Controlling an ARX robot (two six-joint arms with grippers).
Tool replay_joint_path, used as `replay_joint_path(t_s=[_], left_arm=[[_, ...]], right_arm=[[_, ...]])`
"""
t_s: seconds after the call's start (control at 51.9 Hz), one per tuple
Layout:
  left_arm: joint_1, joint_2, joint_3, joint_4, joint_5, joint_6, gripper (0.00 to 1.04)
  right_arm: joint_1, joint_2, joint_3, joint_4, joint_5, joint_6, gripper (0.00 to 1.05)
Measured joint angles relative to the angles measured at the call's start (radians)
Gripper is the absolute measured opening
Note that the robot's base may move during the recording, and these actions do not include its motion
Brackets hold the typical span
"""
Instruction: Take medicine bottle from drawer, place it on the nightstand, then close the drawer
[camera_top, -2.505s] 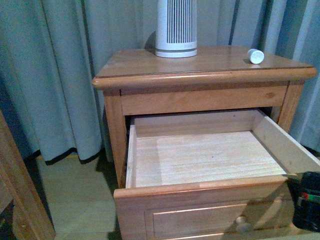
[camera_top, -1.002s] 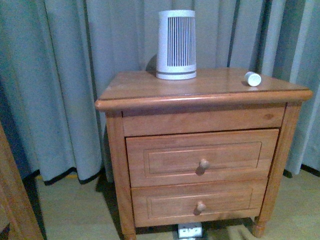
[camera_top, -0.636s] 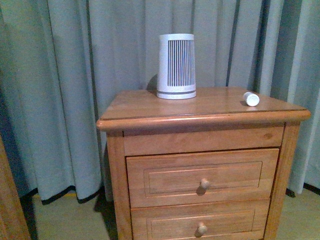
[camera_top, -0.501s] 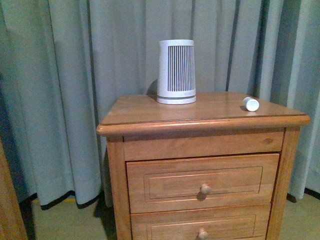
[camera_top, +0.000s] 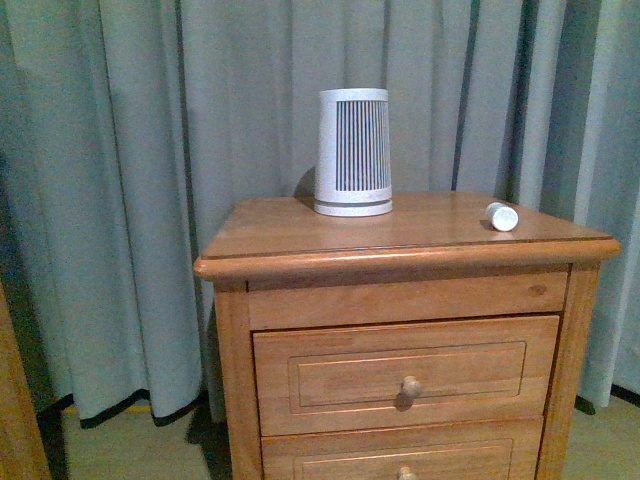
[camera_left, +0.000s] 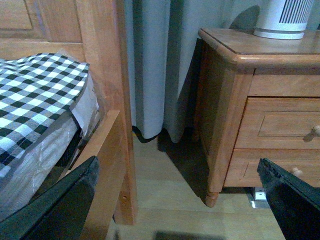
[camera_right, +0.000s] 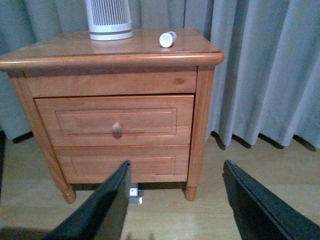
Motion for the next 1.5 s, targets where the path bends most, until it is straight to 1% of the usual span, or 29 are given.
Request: replay_joint_path(t_s=[0.039, 0.058, 0.173, 0.193, 0.289, 0.328, 0.848, 1.156, 1.175, 1.426, 1.503], left_arm=[[0.000, 0.000, 0.000, 0.000, 0.000, 0.000, 0.98], [0.000, 0.000, 0.000, 0.000, 0.000, 0.000, 0.98], [0.000, 0.000, 0.000, 0.000, 0.000, 0.000, 0.98], [0.000, 0.000, 0.000, 0.000, 0.000, 0.000, 0.98], [0.000, 0.000, 0.000, 0.000, 0.000, 0.000, 0.98], [0.000, 0.000, 0.000, 0.000, 0.000, 0.000, 0.98], [0.000, 0.000, 0.000, 0.000, 0.000, 0.000, 0.98], [0.000, 0.000, 0.000, 0.000, 0.000, 0.000, 0.98], [0.000, 0.000, 0.000, 0.000, 0.000, 0.000, 0.98], [0.000, 0.000, 0.000, 0.000, 0.000, 0.000, 0.98], [0.000, 0.000, 0.000, 0.000, 0.000, 0.000, 0.98]], right_arm=[[-0.002, -0.017, -0.018, 0.002, 0.000, -0.004, 0.48], [-0.002, -0.021, -0.023, 0.002, 0.000, -0.005, 0.47], [-0.002, -0.029, -0.026, 0.003, -0.001, -0.015, 0.26], [-0.002, -0.029, -0.026, 0.003, -0.001, -0.015, 0.24], [-0.002, -0.030, -0.026, 0.002, -0.002, -0.016, 0.07], [-0.002, -0.030, -0.026, 0.002, -0.002, -0.019, 0.02], [-0.002, -0.031, -0.026, 0.003, -0.002, -0.019, 0.03], [-0.002, -0.031, -0.026, 0.003, -0.002, -0.021, 0.55], [-0.002, -0.031, -0.026, 0.003, -0.002, -0.021, 0.57], [-0.002, -0.031, -0.026, 0.003, -0.002, -0.021, 0.98], [-0.002, -0.031, -0.026, 0.003, -0.002, -0.021, 0.97]])
